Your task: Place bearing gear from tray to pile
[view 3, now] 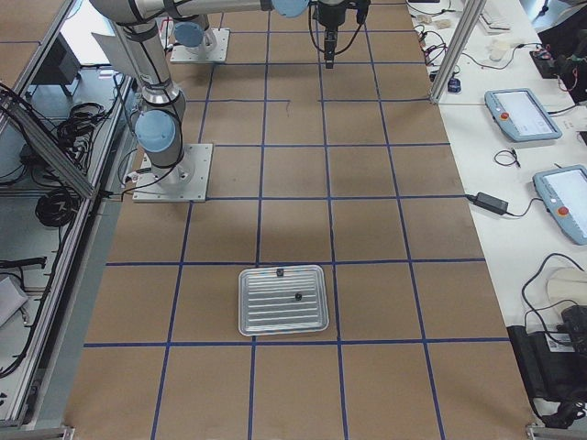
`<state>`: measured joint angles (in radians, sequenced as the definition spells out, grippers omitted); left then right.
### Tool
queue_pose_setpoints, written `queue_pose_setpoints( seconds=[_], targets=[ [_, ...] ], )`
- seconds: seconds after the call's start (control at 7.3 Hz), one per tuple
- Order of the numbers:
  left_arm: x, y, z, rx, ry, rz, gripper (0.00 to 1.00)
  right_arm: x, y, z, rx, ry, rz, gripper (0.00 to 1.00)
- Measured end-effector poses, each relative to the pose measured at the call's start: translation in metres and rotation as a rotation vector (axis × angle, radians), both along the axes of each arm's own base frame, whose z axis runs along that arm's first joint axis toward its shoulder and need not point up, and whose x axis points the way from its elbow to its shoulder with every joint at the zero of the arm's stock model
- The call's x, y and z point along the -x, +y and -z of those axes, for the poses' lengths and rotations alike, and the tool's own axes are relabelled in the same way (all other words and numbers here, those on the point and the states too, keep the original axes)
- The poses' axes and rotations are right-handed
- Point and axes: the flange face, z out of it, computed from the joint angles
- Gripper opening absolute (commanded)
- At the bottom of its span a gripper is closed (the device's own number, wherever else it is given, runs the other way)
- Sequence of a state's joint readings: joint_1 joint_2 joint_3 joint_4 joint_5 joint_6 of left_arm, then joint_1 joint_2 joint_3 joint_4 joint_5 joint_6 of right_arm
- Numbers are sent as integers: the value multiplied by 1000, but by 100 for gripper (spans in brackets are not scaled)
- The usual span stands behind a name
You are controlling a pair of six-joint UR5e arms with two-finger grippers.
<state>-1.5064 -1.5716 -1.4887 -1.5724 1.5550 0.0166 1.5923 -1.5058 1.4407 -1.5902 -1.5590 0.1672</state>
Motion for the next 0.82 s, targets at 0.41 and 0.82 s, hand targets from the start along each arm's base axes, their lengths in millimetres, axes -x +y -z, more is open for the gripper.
queue_pose_setpoints(
  seconds=[0.41, 0.82],
  targets=[
    [0, -1, -1, 9, -1, -1, 100, 0, 0, 0, -1, 1, -4, 100],
    [0, -2, -1, 13, -1, 1, 100, 0, -1, 2, -6, 2, -7, 100]
  ],
)
